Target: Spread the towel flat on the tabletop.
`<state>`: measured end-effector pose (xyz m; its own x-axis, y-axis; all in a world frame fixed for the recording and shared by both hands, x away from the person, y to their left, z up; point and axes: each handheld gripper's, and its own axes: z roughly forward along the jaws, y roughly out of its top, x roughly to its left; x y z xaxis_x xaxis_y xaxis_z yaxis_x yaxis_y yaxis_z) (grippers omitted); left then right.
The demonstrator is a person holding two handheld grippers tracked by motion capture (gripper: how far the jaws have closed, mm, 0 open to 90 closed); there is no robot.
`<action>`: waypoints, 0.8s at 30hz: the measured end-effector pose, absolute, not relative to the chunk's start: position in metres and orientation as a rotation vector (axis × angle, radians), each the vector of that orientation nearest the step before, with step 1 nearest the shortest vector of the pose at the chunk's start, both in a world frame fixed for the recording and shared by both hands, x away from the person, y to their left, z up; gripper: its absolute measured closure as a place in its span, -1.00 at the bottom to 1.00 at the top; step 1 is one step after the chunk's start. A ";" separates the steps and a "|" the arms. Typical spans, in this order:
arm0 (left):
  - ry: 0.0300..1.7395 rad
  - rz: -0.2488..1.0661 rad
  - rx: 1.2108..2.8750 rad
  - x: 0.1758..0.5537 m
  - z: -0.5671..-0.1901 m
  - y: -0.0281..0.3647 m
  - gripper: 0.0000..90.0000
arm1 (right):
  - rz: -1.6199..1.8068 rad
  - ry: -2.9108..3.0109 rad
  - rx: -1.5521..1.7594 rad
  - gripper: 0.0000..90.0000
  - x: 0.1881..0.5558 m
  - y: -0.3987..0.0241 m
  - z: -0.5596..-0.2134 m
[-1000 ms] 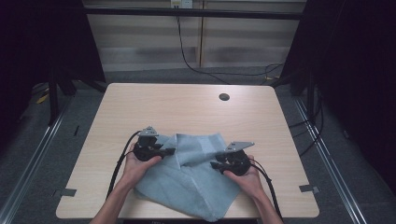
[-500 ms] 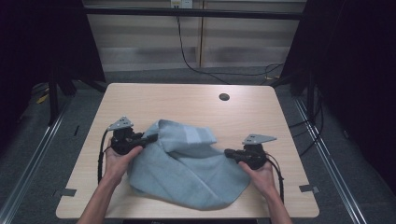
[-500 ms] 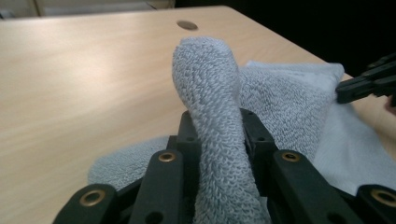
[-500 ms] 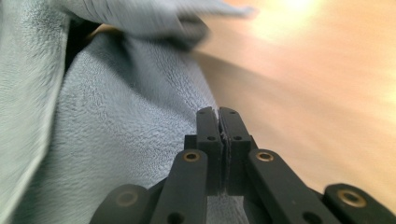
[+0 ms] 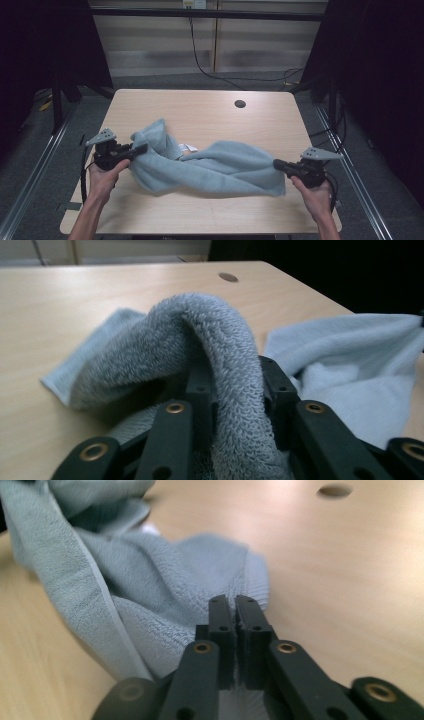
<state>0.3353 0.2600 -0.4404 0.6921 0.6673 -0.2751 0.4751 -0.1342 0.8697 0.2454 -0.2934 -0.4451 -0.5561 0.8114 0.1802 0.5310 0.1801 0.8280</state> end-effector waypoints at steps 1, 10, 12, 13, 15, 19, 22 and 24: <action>0.911 0.206 1.776 0.331 -0.442 0.261 0.40 | 1.310 2.166 1.271 0.77 0.244 -0.291 -0.448; 0.859 0.157 1.741 0.323 -0.432 0.257 0.20 | 1.348 2.231 1.241 0.31 0.281 -0.266 -0.450; 0.819 0.146 1.816 0.318 -0.442 0.244 0.29 | 1.341 2.286 1.244 0.26 0.298 -0.254 -0.460; 0.819 0.146 1.816 0.318 -0.442 0.244 0.30 | 1.341 2.311 1.248 0.23 0.306 -0.248 -0.466; 0.857 0.182 1.896 0.318 -0.454 0.238 0.34 | 1.347 2.320 1.269 0.21 0.312 -0.242 -0.473; 0.907 0.147 2.023 0.321 -0.482 0.234 0.23 | 1.312 2.419 1.275 0.17 0.322 -0.214 -0.499; 0.916 0.174 2.062 0.323 -0.488 0.231 0.40 | 1.237 2.447 1.254 0.65 0.315 -0.208 -0.506; 0.917 0.185 2.073 0.327 -0.491 0.231 0.60 | 1.219 2.462 1.238 0.79 0.309 -0.209 -0.504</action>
